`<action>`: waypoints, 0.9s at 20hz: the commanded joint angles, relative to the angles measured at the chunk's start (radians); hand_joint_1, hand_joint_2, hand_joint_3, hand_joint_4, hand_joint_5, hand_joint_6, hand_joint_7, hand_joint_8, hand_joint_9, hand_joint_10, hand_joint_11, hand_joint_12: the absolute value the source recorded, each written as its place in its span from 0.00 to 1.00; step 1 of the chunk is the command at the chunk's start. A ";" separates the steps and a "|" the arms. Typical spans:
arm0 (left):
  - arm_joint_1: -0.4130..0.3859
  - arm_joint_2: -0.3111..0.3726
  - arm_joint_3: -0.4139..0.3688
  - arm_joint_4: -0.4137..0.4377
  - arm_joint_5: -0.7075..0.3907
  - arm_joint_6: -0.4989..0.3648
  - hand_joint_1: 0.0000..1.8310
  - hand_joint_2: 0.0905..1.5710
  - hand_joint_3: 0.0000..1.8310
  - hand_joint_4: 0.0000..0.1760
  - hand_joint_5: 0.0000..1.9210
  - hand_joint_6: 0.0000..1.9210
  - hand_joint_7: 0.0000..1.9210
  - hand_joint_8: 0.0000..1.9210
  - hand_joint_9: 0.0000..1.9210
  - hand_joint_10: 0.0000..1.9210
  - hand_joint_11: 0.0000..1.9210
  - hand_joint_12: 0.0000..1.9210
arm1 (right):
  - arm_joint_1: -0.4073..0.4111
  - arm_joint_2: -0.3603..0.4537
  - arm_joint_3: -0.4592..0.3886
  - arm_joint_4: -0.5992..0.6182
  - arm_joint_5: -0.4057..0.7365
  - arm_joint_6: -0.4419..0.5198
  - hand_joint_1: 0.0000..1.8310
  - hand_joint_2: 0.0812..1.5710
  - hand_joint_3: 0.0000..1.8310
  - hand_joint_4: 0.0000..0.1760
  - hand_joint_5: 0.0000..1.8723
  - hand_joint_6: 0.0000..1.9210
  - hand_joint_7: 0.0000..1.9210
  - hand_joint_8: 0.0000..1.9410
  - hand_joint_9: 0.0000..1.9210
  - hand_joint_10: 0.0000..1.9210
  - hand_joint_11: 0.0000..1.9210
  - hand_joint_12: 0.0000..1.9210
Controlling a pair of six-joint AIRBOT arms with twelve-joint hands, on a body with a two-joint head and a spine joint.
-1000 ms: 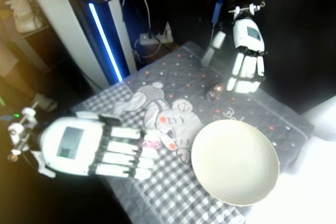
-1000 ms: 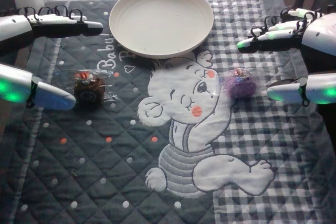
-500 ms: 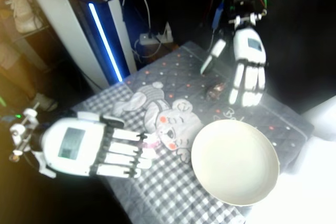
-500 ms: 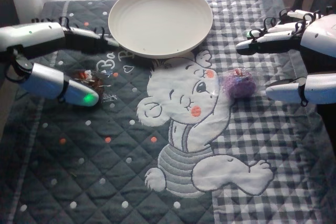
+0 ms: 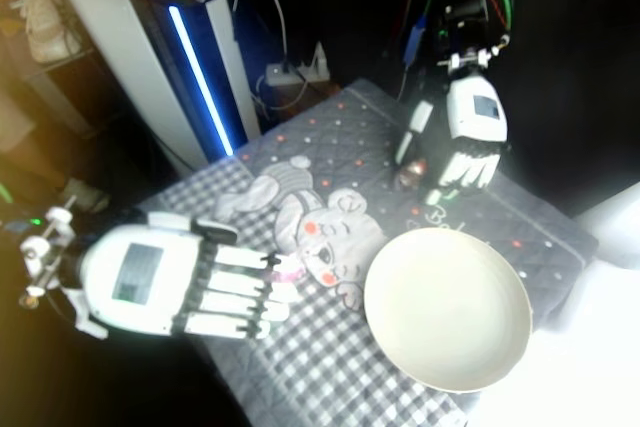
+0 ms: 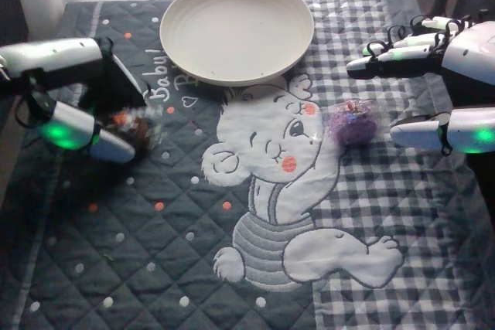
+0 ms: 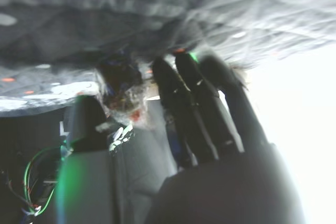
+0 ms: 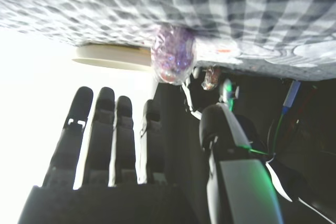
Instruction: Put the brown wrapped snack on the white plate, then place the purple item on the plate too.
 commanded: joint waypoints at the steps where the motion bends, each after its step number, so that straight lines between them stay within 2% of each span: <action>1: -0.007 -0.005 0.008 -0.021 -0.092 -0.008 0.64 0.63 0.00 0.00 0.62 0.32 0.48 0.82 0.45 0.99 0.33 1.00 | 0.014 0.001 0.006 0.038 0.105 0.008 0.32 0.77 0.00 0.45 0.19 0.00 0.15 0.00 0.19 0.00 0.03 0.54; 2: -0.013 -0.009 0.012 -0.021 -0.095 -0.008 0.65 0.63 0.00 0.00 0.61 0.33 0.47 0.84 0.45 1.00 0.33 1.00 | 0.014 0.000 0.006 0.038 0.105 0.008 0.31 0.77 0.00 0.45 0.19 0.00 0.15 0.00 0.19 0.00 0.03 0.53; 3: -0.022 -0.011 0.016 -0.021 -0.100 -0.008 0.65 0.65 0.00 0.00 0.58 0.38 0.46 0.83 0.45 1.00 0.31 1.00 | 0.014 0.000 0.007 0.038 0.105 0.008 0.31 0.77 0.00 0.49 0.19 0.00 0.15 0.00 0.20 0.00 0.03 0.55; 4: -0.035 -0.011 0.021 -0.021 -0.104 -0.008 0.65 0.65 0.00 0.00 0.58 0.38 0.47 0.84 0.47 1.00 0.32 1.00 | 0.014 0.000 0.007 0.038 0.105 0.008 0.31 0.77 0.00 0.50 0.19 0.00 0.15 0.00 0.20 0.00 0.03 0.55; 5: -0.058 -0.012 0.029 -0.020 -0.111 -0.008 0.65 0.65 0.00 0.00 0.60 0.36 0.49 0.78 0.49 1.00 0.33 1.00 | 0.014 -0.001 0.008 0.038 0.105 0.008 0.32 0.77 0.00 0.46 0.19 0.00 0.16 0.00 0.20 0.00 0.04 0.55; 6: -0.081 -0.015 0.037 -0.019 -0.116 -0.008 0.65 0.65 0.00 0.00 0.60 0.36 0.49 0.78 0.49 1.00 0.33 1.00 | 0.014 -0.002 0.009 0.038 0.104 0.008 0.32 0.77 0.00 0.46 0.19 0.00 0.16 0.00 0.20 0.00 0.04 0.55; 7: -0.117 -0.026 0.052 -0.012 -0.124 -0.007 0.65 0.64 0.00 0.00 0.61 0.34 0.48 0.80 0.46 1.00 0.33 1.00 | 0.014 -0.004 0.010 0.038 0.104 0.008 0.30 0.78 0.00 0.53 0.18 0.00 0.15 0.00 0.20 0.00 0.03 0.55; 8: -0.159 -0.044 0.073 0.001 -0.130 -0.006 0.65 0.64 0.00 0.00 0.61 0.33 0.43 0.89 0.45 1.00 0.38 1.00 | 0.014 -0.006 0.011 0.038 0.104 0.008 0.30 0.78 0.00 0.57 0.18 0.00 0.14 0.00 0.18 0.00 0.01 0.55; 9: -0.189 -0.061 0.093 0.008 -0.133 0.001 0.64 0.64 0.00 0.00 0.61 0.34 0.41 0.87 0.43 1.00 0.39 1.00 | 0.014 -0.010 0.014 0.038 0.104 0.008 0.30 0.78 0.00 0.56 0.18 0.00 0.13 0.00 0.18 0.00 0.00 0.54; 10: -0.216 -0.086 0.118 0.008 -0.132 0.014 0.63 0.64 0.00 0.00 0.60 0.35 0.42 0.84 0.45 1.00 0.44 1.00 | 0.014 -0.016 0.018 0.038 0.104 0.008 0.30 0.77 0.00 0.58 0.18 0.00 0.14 0.00 0.18 0.00 0.00 0.55; 11: -0.233 -0.107 0.140 0.008 -0.126 0.016 0.62 0.63 0.00 0.00 0.63 0.31 0.43 0.88 0.48 1.00 0.44 1.00 | 0.014 -0.021 0.022 0.038 0.104 0.009 0.31 0.77 0.00 0.59 0.18 0.00 0.14 0.00 0.17 0.00 0.00 0.55; 12: -0.264 -0.159 0.195 0.008 -0.106 0.017 0.63 0.62 0.00 0.00 0.65 0.26 0.47 0.76 0.47 0.95 0.40 1.00 | 0.014 -0.030 0.030 0.037 0.104 0.016 0.32 0.77 0.00 0.59 0.19 0.00 0.14 0.00 0.17 0.00 0.00 0.59; 13: -0.284 -0.209 0.248 0.012 -0.074 0.017 0.60 0.65 0.00 0.28 0.58 0.39 0.50 0.52 0.48 0.73 0.36 0.92 | 0.014 -0.037 0.040 0.031 0.104 0.027 0.32 0.77 0.00 0.53 0.19 0.00 0.15 0.00 0.19 0.00 0.00 0.61; 14: -0.295 -0.245 0.287 0.017 -0.050 0.017 0.60 0.65 0.00 0.28 0.58 0.39 0.50 0.52 0.48 0.73 0.36 0.92 | 0.015 -0.042 0.047 0.028 0.104 0.037 0.32 0.77 0.00 0.53 0.19 0.00 0.15 0.00 0.19 0.00 0.00 0.61; 15: -0.302 -0.269 0.313 0.023 -0.029 0.017 0.55 0.69 0.01 0.86 0.50 0.52 0.54 0.30 0.51 0.51 0.33 0.79 | 0.015 -0.045 0.050 0.027 0.105 0.039 0.31 0.77 0.00 0.48 0.20 0.00 0.15 0.00 0.19 0.00 0.00 0.60; 16: -0.309 -0.294 0.339 0.031 -0.008 0.017 0.43 0.60 0.00 0.05 0.36 0.05 0.52 0.12 0.46 0.48 0.27 0.83 | 0.015 -0.049 0.054 0.027 0.106 0.039 0.31 0.77 0.00 0.39 0.20 0.00 0.16 0.00 0.20 0.01 0.01 0.61; 17: -0.313 -0.307 0.353 0.037 0.005 0.017 0.43 0.60 0.00 0.05 0.36 0.05 0.52 0.12 0.46 0.48 0.27 0.83 | 0.015 -0.051 0.056 0.027 0.106 0.039 0.31 0.77 0.00 0.39 0.20 0.00 0.16 0.00 0.20 0.01 0.01 0.61; 18: -0.318 -0.321 0.369 0.044 0.018 0.017 0.40 0.55 0.00 0.32 0.27 0.00 0.42 0.08 0.29 0.63 0.17 0.86 | 0.016 -0.053 0.057 0.028 0.107 0.039 0.33 0.77 0.00 0.26 0.21 0.00 0.17 0.00 0.23 0.01 0.06 0.63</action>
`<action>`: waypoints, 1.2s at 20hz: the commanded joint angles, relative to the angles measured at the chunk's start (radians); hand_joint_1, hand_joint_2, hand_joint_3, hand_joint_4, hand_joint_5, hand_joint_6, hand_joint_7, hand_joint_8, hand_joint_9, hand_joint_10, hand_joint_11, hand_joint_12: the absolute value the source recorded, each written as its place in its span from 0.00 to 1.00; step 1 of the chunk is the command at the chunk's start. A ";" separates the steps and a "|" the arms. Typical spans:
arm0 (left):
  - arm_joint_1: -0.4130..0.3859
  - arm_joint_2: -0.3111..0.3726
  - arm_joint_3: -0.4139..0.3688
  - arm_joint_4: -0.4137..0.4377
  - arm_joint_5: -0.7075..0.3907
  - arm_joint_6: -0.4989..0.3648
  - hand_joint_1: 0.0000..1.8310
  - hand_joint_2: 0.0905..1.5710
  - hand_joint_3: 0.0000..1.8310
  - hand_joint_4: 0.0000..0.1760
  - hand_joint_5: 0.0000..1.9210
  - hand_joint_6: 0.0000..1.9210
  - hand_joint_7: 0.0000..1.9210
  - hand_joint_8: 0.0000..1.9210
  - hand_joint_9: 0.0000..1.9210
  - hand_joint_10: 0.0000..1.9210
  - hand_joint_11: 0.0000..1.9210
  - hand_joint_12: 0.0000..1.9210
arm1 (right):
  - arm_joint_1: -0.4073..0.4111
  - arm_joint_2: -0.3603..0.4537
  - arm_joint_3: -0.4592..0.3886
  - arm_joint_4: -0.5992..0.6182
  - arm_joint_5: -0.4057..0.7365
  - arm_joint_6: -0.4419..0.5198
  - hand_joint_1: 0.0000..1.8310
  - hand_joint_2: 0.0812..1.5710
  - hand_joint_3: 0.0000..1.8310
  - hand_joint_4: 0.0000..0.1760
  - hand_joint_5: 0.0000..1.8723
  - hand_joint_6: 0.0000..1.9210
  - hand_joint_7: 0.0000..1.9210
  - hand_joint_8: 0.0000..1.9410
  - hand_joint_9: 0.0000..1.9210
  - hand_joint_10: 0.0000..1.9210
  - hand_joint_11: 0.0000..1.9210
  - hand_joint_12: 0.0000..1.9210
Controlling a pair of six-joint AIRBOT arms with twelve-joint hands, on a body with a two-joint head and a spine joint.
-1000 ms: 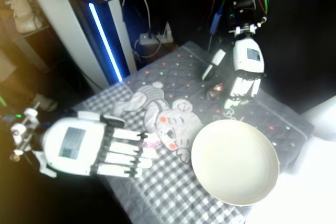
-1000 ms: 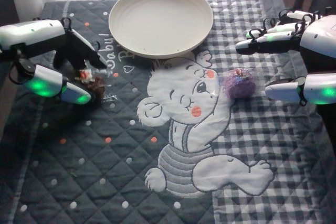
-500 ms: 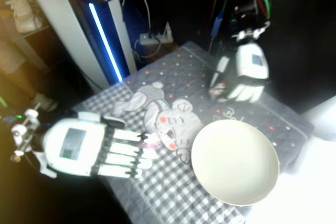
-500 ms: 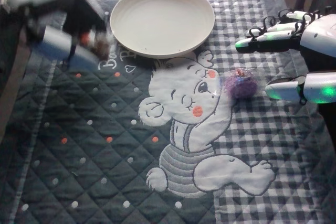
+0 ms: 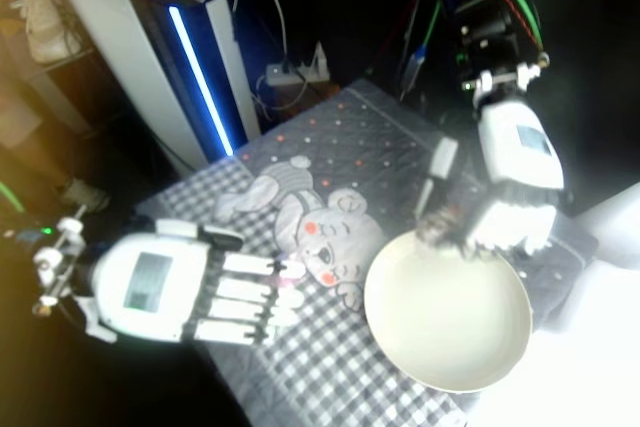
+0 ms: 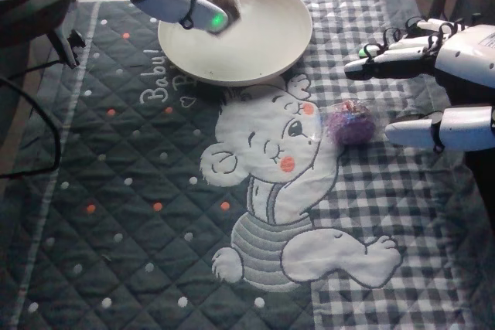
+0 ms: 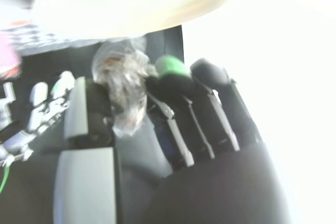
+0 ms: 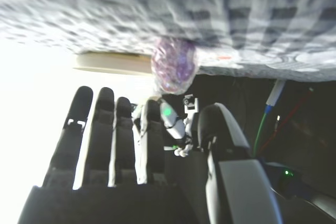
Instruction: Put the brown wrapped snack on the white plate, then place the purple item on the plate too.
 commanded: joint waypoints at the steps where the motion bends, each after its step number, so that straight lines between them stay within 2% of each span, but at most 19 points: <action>1: -0.019 0.000 0.008 -0.014 -0.080 -0.004 0.40 0.55 0.00 0.32 0.27 0.00 0.42 0.08 0.29 0.63 0.17 0.86 | 0.018 -0.005 0.003 0.035 0.108 0.010 0.33 0.77 0.00 0.26 0.21 0.00 0.17 0.00 0.23 0.01 0.06 0.63; 2: -0.017 0.005 0.005 -0.014 -0.082 -0.004 0.39 0.54 0.00 0.38 0.25 0.00 0.39 0.06 0.27 0.59 0.15 0.81 | 0.019 -0.007 0.003 0.035 0.111 0.011 0.33 0.77 0.00 0.25 0.21 0.00 0.17 0.00 0.22 0.00 0.05 0.62; 4: -0.003 0.030 -0.021 -0.019 -0.100 -0.006 0.37 0.54 0.00 0.49 0.22 0.00 0.34 0.01 0.29 0.31 0.15 0.61 | 0.020 -0.008 0.004 0.042 0.119 0.012 0.34 0.76 0.00 0.12 0.21 0.00 0.17 0.00 0.22 0.00 0.02 0.62; 5: 0.018 0.062 -0.055 -0.029 -0.127 -0.006 0.36 0.54 0.00 0.54 0.21 0.00 0.31 0.00 0.29 0.22 0.11 0.68 | 0.021 -0.008 0.004 0.045 0.123 0.012 0.30 0.75 0.00 0.17 0.22 0.00 0.18 0.00 0.22 0.00 0.03 0.62; 7: 0.069 0.138 -0.130 -0.053 -0.192 -0.006 0.35 0.55 0.00 0.53 0.21 0.00 0.30 0.00 0.29 0.18 0.08 0.69 | 0.021 -0.007 0.004 0.045 0.127 0.017 0.30 0.75 0.00 0.18 0.22 0.00 0.18 0.00 0.23 0.00 0.03 0.61; 8: 0.124 0.220 -0.208 -0.091 -0.252 -0.007 0.40 0.55 0.00 0.56 0.21 0.00 0.29 0.00 0.29 0.07 0.05 0.64 | 0.021 -0.006 0.004 0.044 0.135 0.025 0.33 0.76 0.00 0.26 0.21 0.00 0.18 0.00 0.22 0.00 0.02 0.61; 9: 0.167 0.288 -0.272 -0.117 -0.294 -0.006 0.40 0.55 0.00 0.56 0.21 0.00 0.29 0.00 0.29 0.07 0.05 0.64 | 0.021 -0.004 0.004 0.044 0.143 0.036 0.33 0.76 0.00 0.26 0.21 0.00 0.18 0.00 0.22 0.00 0.02 0.61; 10: 0.195 0.338 -0.318 -0.138 -0.323 0.001 0.38 0.57 0.00 0.42 0.22 0.00 0.28 0.00 0.29 0.04 0.02 0.66 | 0.021 -0.001 0.004 0.045 0.150 0.048 0.35 0.75 0.00 0.17 0.22 0.00 0.19 0.00 0.20 0.00 0.00 0.57; 11: 0.219 0.383 -0.363 -0.161 -0.348 0.026 0.38 0.57 0.00 0.40 0.22 0.00 0.28 0.00 0.30 0.03 0.01 0.63 | 0.021 0.003 0.004 0.045 0.154 0.057 0.38 0.74 0.00 0.12 0.23 0.00 0.19 0.00 0.20 0.00 0.01 0.53; 12: 0.228 0.419 -0.400 -0.172 -0.363 0.053 0.39 0.57 0.00 0.41 0.20 0.00 0.25 0.00 0.26 0.01 0.00 0.56 | 0.021 0.006 0.005 0.045 0.156 0.061 0.38 0.74 0.00 0.20 0.22 0.00 0.19 0.00 0.20 0.00 0.02 0.52; 13: 0.229 0.441 -0.424 -0.173 -0.370 0.067 0.35 0.56 0.00 0.65 0.16 0.00 0.19 0.00 0.17 0.00 0.00 0.46 | 0.021 0.010 0.007 0.045 0.156 0.063 0.39 0.73 0.00 0.36 0.21 0.00 0.19 0.00 0.21 0.00 0.05 0.49; 14: 0.235 0.454 -0.438 -0.173 -0.384 0.068 0.32 0.55 0.00 0.72 0.13 0.00 0.15 0.00 0.13 0.00 0.00 0.37 | 0.021 0.012 0.011 0.046 0.156 0.063 0.42 0.72 0.00 0.39 0.20 0.00 0.18 0.00 0.20 0.00 0.05 0.45; 15: 0.245 0.465 -0.453 -0.177 -0.401 0.068 0.32 0.55 0.00 0.78 0.11 0.01 0.14 0.00 0.13 0.00 0.00 0.25 | 0.021 0.012 0.016 0.047 0.156 0.064 0.42 0.70 0.00 0.49 0.19 0.00 0.19 0.00 0.21 0.00 0.06 0.44; 16: 0.252 0.472 -0.462 -0.179 -0.409 0.068 0.33 0.55 0.00 0.85 0.11 0.01 0.13 0.00 0.12 0.00 0.00 0.25 | 0.022 0.012 0.018 0.048 0.156 0.065 0.43 0.69 0.00 0.40 0.20 0.00 0.20 0.00 0.21 0.00 0.06 0.43; 17: 0.257 0.475 -0.466 -0.181 -0.409 0.068 0.33 0.54 0.00 0.76 0.14 0.00 0.15 0.00 0.15 0.00 0.00 0.36 | 0.022 0.011 0.018 0.048 0.155 0.065 0.41 0.67 0.00 0.42 0.20 0.00 0.20 0.00 0.21 0.00 0.06 0.45; 20: 0.281 0.484 -0.473 -0.206 -0.413 0.066 0.34 0.54 0.00 0.78 0.14 0.00 0.15 0.00 0.17 0.00 0.00 0.41 | 0.021 -0.002 0.019 0.038 0.123 0.064 0.43 0.64 0.00 0.47 0.19 0.00 0.19 0.00 0.20 0.00 0.01 0.55; 21: 0.290 0.487 -0.477 -0.211 -0.416 0.064 0.36 0.54 0.00 0.70 0.14 0.00 0.15 0.00 0.19 0.00 0.00 0.44 | 0.021 -0.010 0.021 0.034 0.114 0.064 0.45 0.62 0.00 0.46 0.22 0.01 0.20 0.00 0.21 0.00 0.00 0.59; 23: 0.300 0.490 -0.482 -0.213 -0.415 0.062 0.37 0.54 0.00 0.53 0.15 0.00 0.15 0.00 0.19 0.01 0.02 0.44 | 0.021 -0.033 0.030 0.030 0.105 0.064 0.47 0.62 0.00 0.53 0.22 0.00 0.20 0.00 0.22 0.00 0.02 0.53; 24: 0.306 0.489 -0.483 -0.216 -0.415 0.062 0.37 0.54 0.00 0.53 0.15 0.00 0.15 0.00 0.19 0.00 0.02 0.47 | 0.021 -0.045 0.034 0.030 0.101 0.064 0.47 0.61 0.00 0.60 0.22 0.00 0.21 0.00 0.22 0.00 0.04 0.53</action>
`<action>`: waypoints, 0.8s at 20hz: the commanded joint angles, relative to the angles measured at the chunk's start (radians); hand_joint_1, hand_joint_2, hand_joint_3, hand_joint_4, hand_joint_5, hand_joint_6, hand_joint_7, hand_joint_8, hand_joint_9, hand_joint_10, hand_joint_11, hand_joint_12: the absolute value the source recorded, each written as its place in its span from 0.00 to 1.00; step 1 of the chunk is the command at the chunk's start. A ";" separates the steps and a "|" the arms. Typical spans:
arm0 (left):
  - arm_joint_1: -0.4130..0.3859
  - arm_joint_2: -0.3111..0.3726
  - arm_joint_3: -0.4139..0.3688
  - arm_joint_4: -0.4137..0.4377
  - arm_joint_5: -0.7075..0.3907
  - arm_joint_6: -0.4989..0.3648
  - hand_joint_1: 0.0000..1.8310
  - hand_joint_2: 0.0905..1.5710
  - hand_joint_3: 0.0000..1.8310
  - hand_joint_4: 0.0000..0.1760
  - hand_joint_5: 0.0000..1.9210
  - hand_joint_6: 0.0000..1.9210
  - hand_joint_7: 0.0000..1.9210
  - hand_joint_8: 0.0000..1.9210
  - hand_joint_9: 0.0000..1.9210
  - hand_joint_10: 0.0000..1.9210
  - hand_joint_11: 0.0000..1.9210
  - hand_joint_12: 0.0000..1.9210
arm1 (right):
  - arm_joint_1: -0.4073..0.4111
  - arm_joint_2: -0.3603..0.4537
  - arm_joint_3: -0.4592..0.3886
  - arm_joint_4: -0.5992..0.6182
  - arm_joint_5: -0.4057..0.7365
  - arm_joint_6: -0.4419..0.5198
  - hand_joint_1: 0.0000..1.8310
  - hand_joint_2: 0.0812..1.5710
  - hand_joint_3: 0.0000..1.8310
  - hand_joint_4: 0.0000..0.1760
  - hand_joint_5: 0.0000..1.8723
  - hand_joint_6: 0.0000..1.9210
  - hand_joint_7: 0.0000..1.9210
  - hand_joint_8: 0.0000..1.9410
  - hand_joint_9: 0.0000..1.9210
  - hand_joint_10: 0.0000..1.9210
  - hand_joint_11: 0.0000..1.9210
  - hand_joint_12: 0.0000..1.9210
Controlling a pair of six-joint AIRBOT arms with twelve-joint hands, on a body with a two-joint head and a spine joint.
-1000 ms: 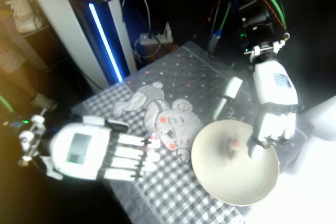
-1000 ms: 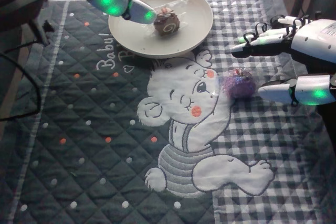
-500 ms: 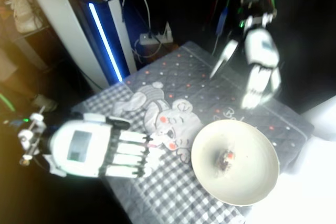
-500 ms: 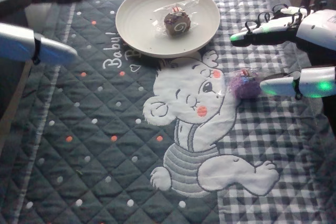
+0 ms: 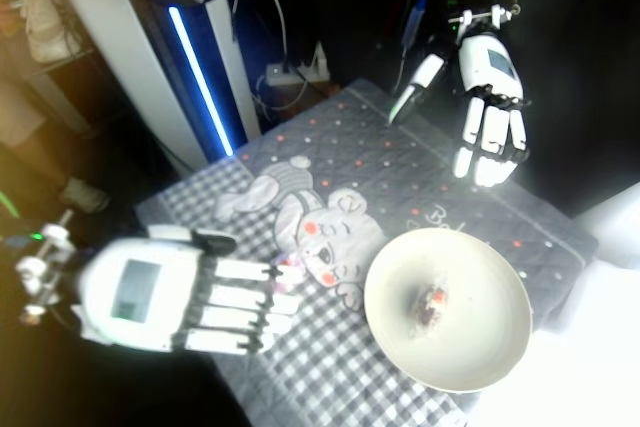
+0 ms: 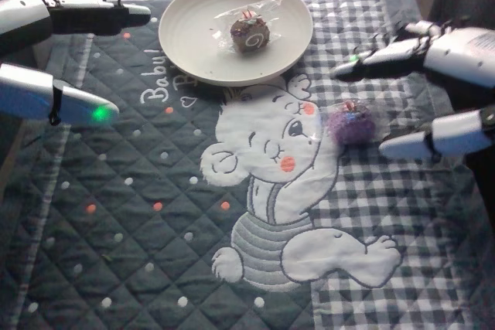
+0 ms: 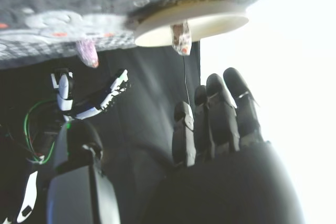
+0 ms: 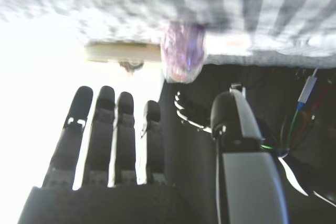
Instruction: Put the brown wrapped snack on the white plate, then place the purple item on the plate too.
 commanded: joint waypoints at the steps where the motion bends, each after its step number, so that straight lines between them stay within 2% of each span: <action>1: -0.006 0.003 -0.002 -0.036 -0.106 -0.008 0.37 0.54 0.00 0.53 0.15 0.00 0.15 0.00 0.19 0.00 0.02 0.47 | 0.011 -0.005 0.008 0.035 0.098 0.005 0.47 0.61 0.00 0.60 0.22 0.00 0.21 0.00 0.22 0.00 0.04 0.53; 2: -0.003 0.001 -0.003 -0.037 -0.107 -0.008 0.37 0.54 0.00 0.49 0.16 0.00 0.15 0.00 0.19 0.00 0.00 0.54 | 0.011 -0.014 0.011 0.035 0.093 0.005 0.46 0.61 0.00 0.66 0.22 0.00 0.22 0.00 0.25 0.00 0.08 0.52; 3: -0.002 -0.001 -0.003 -0.040 -0.107 -0.008 0.36 0.55 0.00 0.48 0.16 0.00 0.15 0.00 0.17 0.00 0.00 0.50 | 0.011 -0.022 0.014 0.036 0.089 0.005 0.43 0.61 0.00 0.65 0.23 0.00 0.22 0.00 0.25 0.00 0.07 0.56; 5: 0.003 -0.007 -0.003 -0.046 -0.108 -0.008 0.36 0.55 0.00 0.48 0.16 0.00 0.15 0.00 0.17 0.00 0.00 0.49 | 0.011 -0.044 0.025 0.036 0.077 0.005 0.41 0.62 0.00 0.67 0.23 0.00 0.22 0.00 0.26 0.00 0.09 0.55; 6: 0.004 -0.010 -0.002 -0.046 -0.108 -0.008 0.38 0.54 0.00 0.42 0.17 0.00 0.15 0.00 0.17 0.00 0.00 0.49 | 0.011 -0.052 0.029 0.036 0.069 0.005 0.46 0.60 0.00 0.57 0.28 0.00 0.26 0.00 0.35 0.01 0.20 0.58; 7: 0.006 -0.012 -0.002 -0.046 -0.108 -0.009 0.38 0.54 0.00 0.42 0.17 0.00 0.15 0.00 0.17 0.00 0.00 0.49 | 0.011 -0.060 0.032 0.036 0.062 0.005 0.46 0.60 0.00 0.57 0.28 0.00 0.26 0.00 0.35 0.01 0.20 0.58; 8: 0.008 -0.013 -0.002 -0.046 -0.108 -0.009 0.40 0.54 0.00 0.44 0.18 0.00 0.14 0.00 0.16 0.00 0.00 0.46 | 0.011 -0.070 0.036 0.036 0.056 0.005 0.52 0.60 0.00 0.30 0.32 0.00 0.28 0.00 0.36 0.01 0.18 0.58; 9: 0.011 -0.013 -0.002 -0.048 -0.108 -0.011 0.41 0.53 0.00 0.45 0.18 0.00 0.15 0.00 0.16 0.00 0.00 0.47 | 0.011 -0.079 0.040 0.036 0.050 0.005 0.54 0.60 0.00 0.18 0.35 0.00 0.30 0.00 0.37 0.01 0.18 0.58; 10: 0.014 -0.013 -0.002 -0.050 -0.108 -0.014 0.42 0.53 0.00 0.49 0.18 0.00 0.15 0.00 0.17 0.00 0.00 0.50 | 0.011 -0.090 0.044 0.040 0.048 0.005 0.60 0.61 0.00 0.00 0.42 0.01 0.39 0.01 0.44 0.03 0.22 0.61; 12: 0.022 -0.013 -0.002 -0.053 -0.108 -0.020 0.41 0.53 0.00 0.48 0.18 0.00 0.15 0.00 0.16 0.00 0.00 0.49 | 0.011 -0.111 0.050 0.044 0.044 0.006 0.62 0.62 0.00 0.00 0.49 0.00 0.50 0.02 0.52 0.08 0.29 0.65; 13: 0.024 -0.014 -0.002 -0.054 -0.108 -0.021 0.39 0.54 0.00 0.48 0.17 0.00 0.16 0.00 0.16 0.00 0.00 0.49 | 0.011 -0.116 0.053 0.044 0.040 0.006 0.69 0.66 0.00 0.00 0.55 0.38 0.60 0.41 0.63 0.20 0.46 0.63; 15: 0.026 -0.016 -0.002 -0.056 -0.108 -0.021 0.39 0.54 0.00 0.49 0.17 0.00 0.16 0.00 0.18 0.00 0.00 0.51 | 0.011 -0.117 0.054 0.045 0.038 0.006 0.69 0.66 0.00 0.00 0.54 0.41 0.61 0.41 0.66 0.22 0.49 0.62; 16: 0.028 -0.016 -0.002 -0.059 -0.109 -0.021 0.39 0.54 0.00 0.48 0.18 0.00 0.17 0.00 0.18 0.00 0.00 0.54 | 0.011 -0.116 0.057 0.046 0.038 0.011 0.69 0.66 0.00 0.00 0.53 0.46 0.62 0.38 0.66 0.21 0.49 0.59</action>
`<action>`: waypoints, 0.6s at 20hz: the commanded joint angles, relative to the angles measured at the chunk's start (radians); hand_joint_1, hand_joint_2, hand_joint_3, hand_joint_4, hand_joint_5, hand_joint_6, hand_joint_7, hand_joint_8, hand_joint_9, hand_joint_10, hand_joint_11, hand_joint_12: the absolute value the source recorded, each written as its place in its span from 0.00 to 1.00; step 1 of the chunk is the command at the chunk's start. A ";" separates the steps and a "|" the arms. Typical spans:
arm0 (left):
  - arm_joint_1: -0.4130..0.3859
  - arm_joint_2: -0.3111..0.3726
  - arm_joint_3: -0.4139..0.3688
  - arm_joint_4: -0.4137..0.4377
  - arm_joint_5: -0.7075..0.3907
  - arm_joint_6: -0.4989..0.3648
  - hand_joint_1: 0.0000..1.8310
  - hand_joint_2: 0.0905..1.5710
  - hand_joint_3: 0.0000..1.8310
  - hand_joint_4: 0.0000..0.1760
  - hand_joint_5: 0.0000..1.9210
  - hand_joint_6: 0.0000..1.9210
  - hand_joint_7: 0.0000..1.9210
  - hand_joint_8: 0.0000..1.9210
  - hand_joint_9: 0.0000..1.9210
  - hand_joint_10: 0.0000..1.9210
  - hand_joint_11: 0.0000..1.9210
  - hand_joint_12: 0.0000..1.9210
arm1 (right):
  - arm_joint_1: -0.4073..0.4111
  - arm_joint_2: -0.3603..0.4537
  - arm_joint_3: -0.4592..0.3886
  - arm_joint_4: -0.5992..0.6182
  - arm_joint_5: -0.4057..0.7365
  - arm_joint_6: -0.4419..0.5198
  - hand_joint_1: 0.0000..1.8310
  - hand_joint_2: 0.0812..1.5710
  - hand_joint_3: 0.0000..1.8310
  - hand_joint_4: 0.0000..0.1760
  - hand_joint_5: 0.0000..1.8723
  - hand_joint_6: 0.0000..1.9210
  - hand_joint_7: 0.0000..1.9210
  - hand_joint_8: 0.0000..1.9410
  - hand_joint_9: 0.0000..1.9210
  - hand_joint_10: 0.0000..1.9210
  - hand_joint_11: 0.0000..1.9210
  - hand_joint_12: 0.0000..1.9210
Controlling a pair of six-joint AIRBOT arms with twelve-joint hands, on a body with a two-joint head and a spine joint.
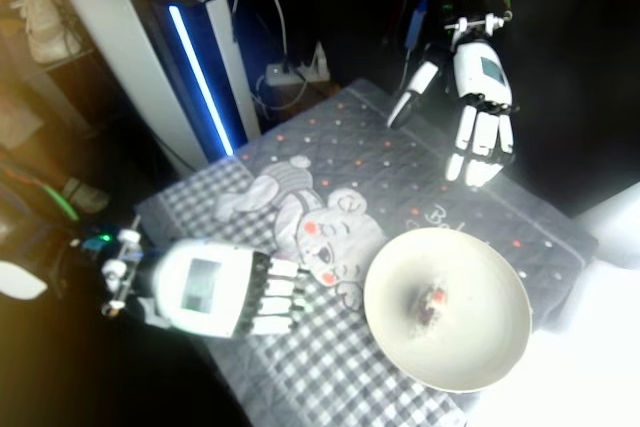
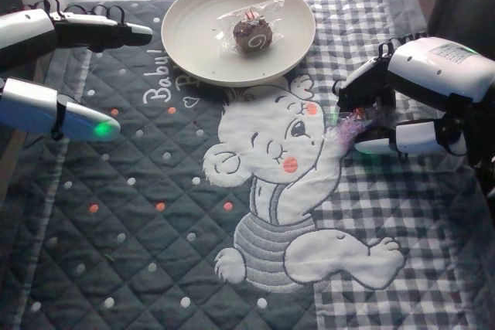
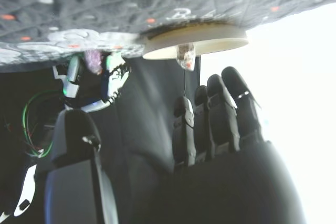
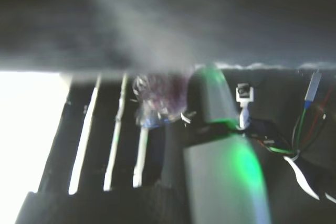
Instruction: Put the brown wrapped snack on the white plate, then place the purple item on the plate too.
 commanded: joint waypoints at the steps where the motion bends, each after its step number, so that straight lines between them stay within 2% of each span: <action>1: -0.001 -0.004 -0.001 -0.033 -0.107 -0.008 0.40 0.54 0.00 0.54 0.17 0.00 0.16 0.00 0.17 0.00 0.00 0.52 | 0.003 -0.005 0.003 0.003 0.049 0.020 0.74 0.66 0.00 0.00 0.55 0.38 0.59 0.39 0.55 0.53 0.44 0.65; 2: 0.011 -0.003 -0.001 -0.041 -0.114 -0.010 0.40 0.53 0.00 0.52 0.18 0.00 0.17 0.00 0.17 0.00 0.00 0.50 | 0.003 0.002 0.010 0.011 0.070 0.036 0.76 0.66 0.00 0.00 0.57 0.37 0.59 0.37 0.52 0.59 0.42 0.67; 3: 0.021 -0.003 -0.001 -0.047 -0.117 -0.011 0.38 0.54 0.00 0.56 0.18 0.00 0.16 0.00 0.18 0.00 0.00 0.51 | 0.004 0.013 0.016 0.020 0.092 0.051 0.76 0.66 0.00 0.00 0.57 0.40 0.60 0.33 0.53 0.59 0.43 0.66; 4: 0.023 -0.003 -0.001 -0.049 -0.117 -0.011 0.38 0.54 0.00 0.60 0.18 0.00 0.17 0.00 0.19 0.00 0.00 0.54 | 0.004 0.028 0.018 0.035 0.111 0.053 0.76 0.66 0.00 0.00 0.57 0.38 0.58 0.39 0.53 0.58 0.44 0.62; 5: 0.024 -0.006 0.001 -0.049 -0.115 -0.011 0.37 0.54 0.00 0.63 0.18 0.00 0.17 0.00 0.19 0.01 0.00 0.54 | 0.006 0.059 0.017 0.057 0.140 0.053 0.70 0.65 0.00 0.00 0.60 0.33 0.59 0.43 0.54 0.41 0.44 0.57; 6: 0.024 -0.009 0.002 -0.049 -0.114 -0.011 0.38 0.53 0.00 0.58 0.18 0.00 0.18 0.00 0.20 0.01 0.00 0.55 | 0.023 0.083 0.016 0.069 0.157 0.053 0.69 0.65 0.00 0.00 0.63 0.27 0.59 0.45 0.56 0.31 0.42 0.57; 7: 0.022 -0.007 0.000 -0.050 -0.116 -0.011 0.38 0.53 0.00 0.60 0.18 0.00 0.18 0.00 0.20 0.01 0.00 0.55 | 0.103 0.106 0.011 0.023 0.129 0.039 0.75 0.65 0.00 0.00 0.60 0.33 0.59 0.39 0.54 0.48 0.39 0.53; 8: 0.054 0.011 -0.012 -0.083 -0.141 -0.011 0.38 0.53 0.00 0.64 0.18 0.00 0.18 0.00 0.19 0.00 0.00 0.51 | 0.213 0.111 0.014 -0.046 0.071 0.006 0.76 0.66 0.00 0.00 0.58 0.36 0.58 0.39 0.51 0.57 0.38 0.59; 9: 0.070 0.016 -0.016 -0.101 -0.154 -0.011 0.39 0.52 0.00 0.64 0.19 0.00 0.19 0.00 0.20 0.00 0.00 0.50 | 0.274 0.110 0.018 -0.082 0.044 -0.013 0.70 0.65 0.00 0.00 0.61 0.30 0.60 0.43 0.52 0.46 0.41 0.64; 10: 0.081 0.018 -0.017 -0.111 -0.160 -0.011 0.39 0.52 0.00 0.65 0.19 0.00 0.19 0.00 0.20 0.00 0.00 0.50 | 0.326 0.107 0.018 -0.114 0.017 -0.042 0.69 0.65 0.00 0.00 0.62 0.30 0.58 0.46 0.54 0.38 0.42 0.62; 11: 0.081 0.016 -0.015 -0.113 -0.157 -0.011 0.39 0.52 0.00 0.64 0.18 0.00 0.18 0.00 0.19 0.00 0.00 0.48 | 0.409 0.090 0.022 -0.157 -0.034 -0.098 0.74 0.66 0.00 0.00 0.59 0.31 0.57 0.42 0.51 0.58 0.40 0.65; 12: 0.077 0.010 -0.010 -0.113 -0.153 -0.010 0.39 0.52 0.00 0.60 0.19 0.00 0.18 0.00 0.19 0.00 0.00 0.48 | 0.457 0.065 0.038 -0.186 -0.063 -0.112 0.76 0.66 0.00 0.00 0.58 0.33 0.58 0.37 0.51 0.61 0.40 0.63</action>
